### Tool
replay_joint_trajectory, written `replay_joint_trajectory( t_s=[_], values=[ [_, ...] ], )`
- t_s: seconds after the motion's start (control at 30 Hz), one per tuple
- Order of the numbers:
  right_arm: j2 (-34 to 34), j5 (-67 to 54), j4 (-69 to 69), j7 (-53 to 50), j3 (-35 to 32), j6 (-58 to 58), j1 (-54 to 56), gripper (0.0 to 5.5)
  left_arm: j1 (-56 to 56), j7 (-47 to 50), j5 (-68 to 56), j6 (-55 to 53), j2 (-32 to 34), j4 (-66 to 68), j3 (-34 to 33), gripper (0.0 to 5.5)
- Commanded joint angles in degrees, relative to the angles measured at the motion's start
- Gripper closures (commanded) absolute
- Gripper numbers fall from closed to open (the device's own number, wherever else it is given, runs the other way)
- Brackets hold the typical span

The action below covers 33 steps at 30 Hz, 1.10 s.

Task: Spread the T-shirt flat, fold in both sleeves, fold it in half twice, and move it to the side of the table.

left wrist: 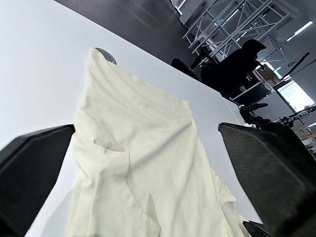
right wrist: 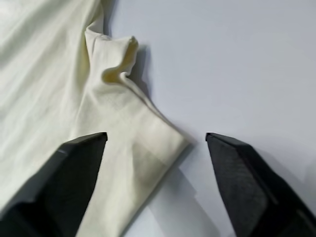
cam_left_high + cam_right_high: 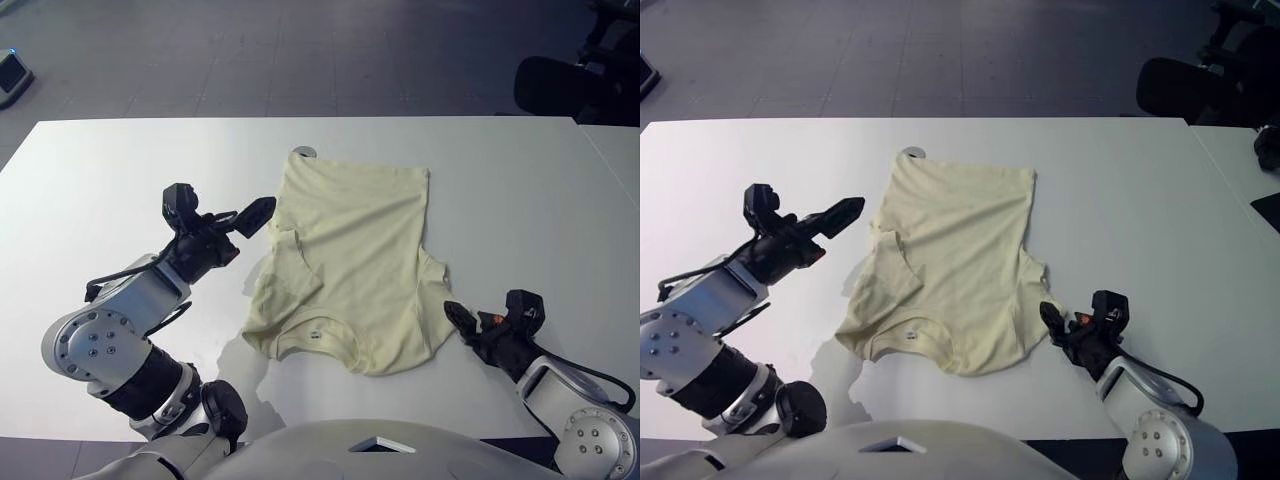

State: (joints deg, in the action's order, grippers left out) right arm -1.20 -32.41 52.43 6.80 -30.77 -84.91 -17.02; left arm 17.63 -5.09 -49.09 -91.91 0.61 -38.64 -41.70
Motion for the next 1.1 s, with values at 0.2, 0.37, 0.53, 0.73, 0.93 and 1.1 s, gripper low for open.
replay_joint_trajectory(
  t_s=[0.2, 0.37, 0.53, 0.73, 0.93, 1.1],
  values=[
    [0.99, 1.63, -1.20, -0.39, 1.25, -1.84, 0.70, 3.34, -1.00, 1.80, -1.41, -0.56, -0.38, -0.06, 0.15, 0.10],
    [1.07, 2.74, -1.52, -0.47, 2.00, -1.22, 0.36, 4.19, -0.72, 2.01, -1.31, -0.53, -0.09, 0.16, 0.24, 0.10],
    [0.81, 3.49, -1.62, -0.35, 1.79, -1.40, 0.81, 5.02, -0.59, 2.24, -0.87, -0.53, -0.25, 0.27, 0.19, 0.10],
    [-3.54, 6.20, -4.52, -0.60, -0.94, -0.68, 4.32, 5.48, -1.05, 2.93, -0.51, -0.49, -1.29, -0.87, -0.58, 0.10],
    [-8.71, 10.71, -6.31, -1.99, -1.30, -1.42, 5.56, 5.48, -2.08, 3.45, -0.37, -0.47, -2.54, -2.31, -0.93, 0.10],
    [-7.42, 11.44, 2.92, -3.05, 2.14, -6.01, 10.43, 5.48, -2.56, 3.66, -0.45, -0.47, -2.75, -2.78, -0.97, 0.10]
  ],
)
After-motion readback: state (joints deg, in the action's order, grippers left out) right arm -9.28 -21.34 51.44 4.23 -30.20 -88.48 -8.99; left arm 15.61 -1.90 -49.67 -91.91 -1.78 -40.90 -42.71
